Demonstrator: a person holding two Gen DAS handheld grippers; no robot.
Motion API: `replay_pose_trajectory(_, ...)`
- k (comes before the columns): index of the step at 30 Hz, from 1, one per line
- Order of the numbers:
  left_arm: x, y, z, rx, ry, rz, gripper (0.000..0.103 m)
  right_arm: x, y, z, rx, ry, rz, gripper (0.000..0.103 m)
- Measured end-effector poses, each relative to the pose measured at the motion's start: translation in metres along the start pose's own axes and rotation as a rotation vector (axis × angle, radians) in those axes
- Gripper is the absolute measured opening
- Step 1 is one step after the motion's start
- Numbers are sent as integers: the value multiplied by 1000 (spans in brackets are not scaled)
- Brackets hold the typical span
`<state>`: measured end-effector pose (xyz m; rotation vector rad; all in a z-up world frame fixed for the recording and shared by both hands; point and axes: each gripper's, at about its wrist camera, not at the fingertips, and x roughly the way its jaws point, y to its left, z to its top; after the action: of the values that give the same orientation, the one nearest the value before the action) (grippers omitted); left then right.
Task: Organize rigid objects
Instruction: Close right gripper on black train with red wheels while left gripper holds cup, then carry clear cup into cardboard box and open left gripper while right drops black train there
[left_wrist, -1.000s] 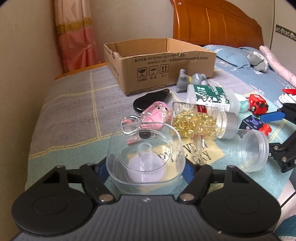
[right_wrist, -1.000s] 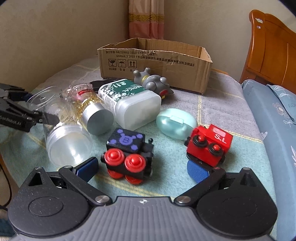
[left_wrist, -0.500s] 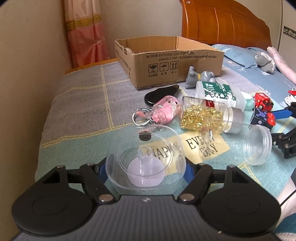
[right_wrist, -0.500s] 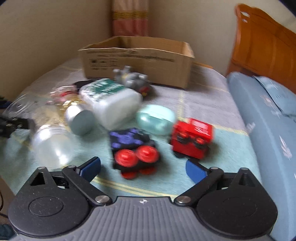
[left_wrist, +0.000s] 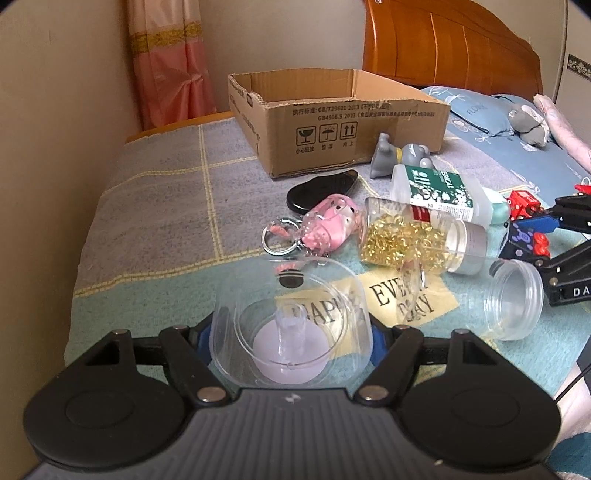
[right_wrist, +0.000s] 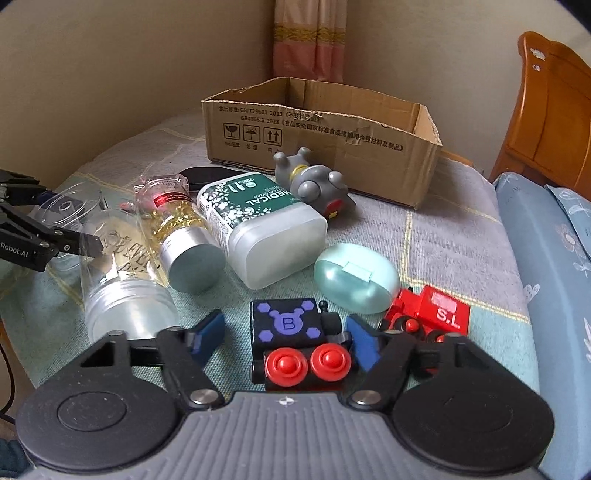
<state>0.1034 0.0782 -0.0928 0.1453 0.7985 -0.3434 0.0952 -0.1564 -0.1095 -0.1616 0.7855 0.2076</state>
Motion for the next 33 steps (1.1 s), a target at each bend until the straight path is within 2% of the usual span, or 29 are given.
replay_pose_trajectory(1, 0, 0, 1, -1, 5, 0, 73, 1, 0, 2, 0, 3, -7, 60)
replay_pose_trajectory(8, -6, -3, 6, 6, 33, 5, 73, -2, -5, 3, -16, 25, 1, 60)
replay_pose_trajectory(14, -18, -4, 19, 1, 39, 8, 73, -14, -12, 9, -45, 38, 29, 56)
replay_pose_trajectory(21, -30, -11, 39, 33, 14, 5, 73, -28, -18, 22, -62, 20, 62, 56)
replay_pose_trajectory(27, -33, -14, 67, 47, -5, -8, 73, -43, -28, 45, -65, -19, 86, 56)
replay_pose_trajectory(33, -32, -14, 111, 69, -48, -9, 73, -54, -42, 79, -87, -81, 76, 56)
